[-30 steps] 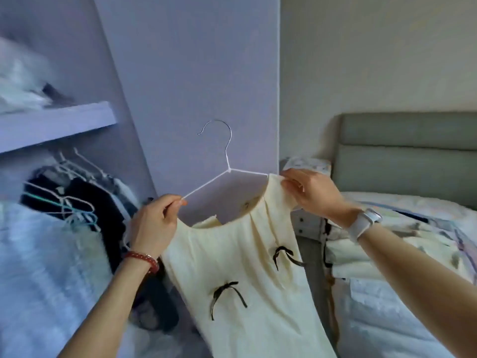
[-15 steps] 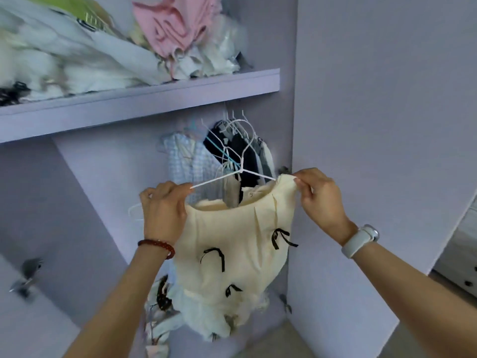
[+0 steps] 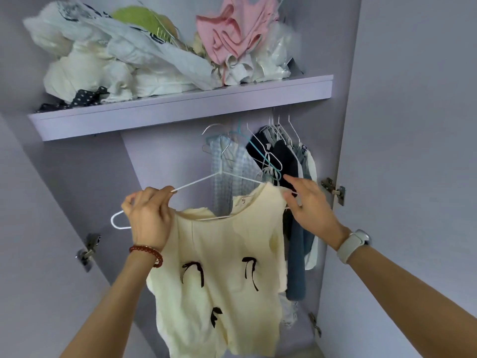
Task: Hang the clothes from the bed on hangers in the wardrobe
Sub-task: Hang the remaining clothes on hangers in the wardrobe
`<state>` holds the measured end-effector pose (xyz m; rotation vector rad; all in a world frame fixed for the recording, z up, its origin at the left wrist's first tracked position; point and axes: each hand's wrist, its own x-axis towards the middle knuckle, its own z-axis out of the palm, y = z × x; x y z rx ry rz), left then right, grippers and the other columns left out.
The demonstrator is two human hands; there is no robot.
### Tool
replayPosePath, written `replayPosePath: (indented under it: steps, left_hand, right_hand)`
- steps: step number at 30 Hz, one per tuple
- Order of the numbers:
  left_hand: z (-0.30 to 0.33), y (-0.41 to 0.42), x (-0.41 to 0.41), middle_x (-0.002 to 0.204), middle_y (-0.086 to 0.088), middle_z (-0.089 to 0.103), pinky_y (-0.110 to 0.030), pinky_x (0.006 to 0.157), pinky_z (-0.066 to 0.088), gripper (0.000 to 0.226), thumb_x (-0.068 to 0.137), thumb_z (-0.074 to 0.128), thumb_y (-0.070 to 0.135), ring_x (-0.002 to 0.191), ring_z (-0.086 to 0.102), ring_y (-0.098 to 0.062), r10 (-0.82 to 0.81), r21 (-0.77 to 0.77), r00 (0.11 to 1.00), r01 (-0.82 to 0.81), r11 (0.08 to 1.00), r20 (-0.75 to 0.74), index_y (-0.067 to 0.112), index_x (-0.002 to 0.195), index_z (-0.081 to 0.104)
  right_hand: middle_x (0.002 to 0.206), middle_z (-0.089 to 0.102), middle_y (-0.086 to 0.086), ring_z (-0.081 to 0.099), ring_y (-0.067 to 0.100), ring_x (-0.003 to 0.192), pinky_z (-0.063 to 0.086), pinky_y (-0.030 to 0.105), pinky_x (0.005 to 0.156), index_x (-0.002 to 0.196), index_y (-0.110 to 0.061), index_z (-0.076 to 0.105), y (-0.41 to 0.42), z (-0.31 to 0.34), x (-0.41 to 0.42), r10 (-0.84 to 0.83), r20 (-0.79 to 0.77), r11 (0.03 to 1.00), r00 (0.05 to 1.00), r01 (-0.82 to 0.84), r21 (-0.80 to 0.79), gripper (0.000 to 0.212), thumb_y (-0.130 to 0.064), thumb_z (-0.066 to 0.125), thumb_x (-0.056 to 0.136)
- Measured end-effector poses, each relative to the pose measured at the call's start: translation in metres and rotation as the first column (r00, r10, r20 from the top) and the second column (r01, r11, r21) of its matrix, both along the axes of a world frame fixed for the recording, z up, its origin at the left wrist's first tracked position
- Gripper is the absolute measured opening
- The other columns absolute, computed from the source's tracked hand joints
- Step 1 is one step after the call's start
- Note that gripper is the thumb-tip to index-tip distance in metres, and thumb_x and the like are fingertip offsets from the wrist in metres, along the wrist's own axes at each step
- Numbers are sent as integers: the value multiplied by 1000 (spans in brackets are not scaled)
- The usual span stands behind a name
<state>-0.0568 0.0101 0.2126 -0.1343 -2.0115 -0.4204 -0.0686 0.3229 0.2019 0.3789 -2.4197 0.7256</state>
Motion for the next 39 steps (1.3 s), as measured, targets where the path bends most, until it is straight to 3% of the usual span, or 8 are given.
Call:
replayPosePath:
  steps: [2, 6, 10, 14, 18, 23, 28, 39]
  left_hand:
    - [-6, -12, -5, 78, -9, 64, -18, 101, 12, 26, 88, 46, 16, 72, 54, -27, 14, 32, 999, -15, 999, 44, 10, 90, 71]
    - [-16, -24, -21, 89, -13, 66, -42, 109, 11, 21, 92, 51, 11, 82, 58, -34, 39, 128, 988, -59, 990, 152, 5, 88, 70]
    - [-21, -37, -48, 98, -12, 66, -55, 112, 8, 20, 93, 51, 11, 94, 57, -34, 39, 176, 965, -87, 980, 259, 6, 95, 69]
    - [-26, -49, -80, 123, -10, 53, -55, 110, 6, 35, 90, 56, 24, 120, 42, -31, 79, 170, 935, -145, 975, 345, 15, 124, 56]
    - [-7, -48, -102, 130, -17, 46, -55, 101, 27, 46, 85, 44, 30, 122, 36, -34, 45, 102, 994, -54, 993, 95, 15, 128, 47]
    - [44, -32, -128, 142, -18, 36, -47, 105, 17, 47, 84, 50, 22, 133, 22, -32, 36, -79, 984, -51, 996, -177, 19, 131, 45]
    - [67, -37, -173, 151, -18, 19, -55, 111, 3, 62, 85, 49, 29, 138, 7, -39, 139, -278, 984, -165, 946, -109, 22, 143, 28]
    - [57, -53, -208, 151, -16, 11, -54, 111, 0, 76, 83, 53, 31, 137, 2, -42, 188, -350, 973, -223, 910, -131, 22, 147, 13]
  right_hand:
    - [110, 61, 12, 53, 30, 105, 42, 37, 88, 120, -9, 57, -7, -1, -7, 63, 90, 993, 994, -71, 89, 40, -32, 39, 93]
    - [92, 53, 4, 54, 24, 86, 44, 36, 71, 97, -7, 57, -25, -5, -21, 202, 135, 944, 970, -229, 237, 54, -48, 24, 89]
    - [76, 47, -3, 53, 27, 66, 46, 42, 62, 84, -8, 51, -48, -15, -40, 248, 79, 961, 966, -255, 108, 41, -42, 29, 90]
    - [71, 60, 12, 57, 33, 66, 41, 34, 57, 88, -3, 58, -78, -19, -69, 157, 44, 988, 987, -157, -9, 37, -31, 34, 89]
    - [70, 62, 14, 58, 33, 67, 32, 28, 58, 101, -3, 59, -105, -19, -106, 59, 56, 998, 997, -57, -36, 25, -20, 41, 95]
    - [55, 40, -15, 49, 16, 54, 30, 27, 59, 110, -6, 58, -132, -6, -156, -19, 67, 980, 998, 32, -195, 21, -15, 47, 94]
    - [91, 66, 19, 60, 37, 87, 41, 34, 71, 110, -5, 60, -159, 10, -208, -107, 13, 948, 994, 106, -299, 23, -11, 46, 94]
    - [116, 54, 24, 54, 40, 103, 42, 37, 82, 124, -8, 52, -189, 2, -270, -223, 242, 936, 944, 277, -218, 33, -10, 37, 95]
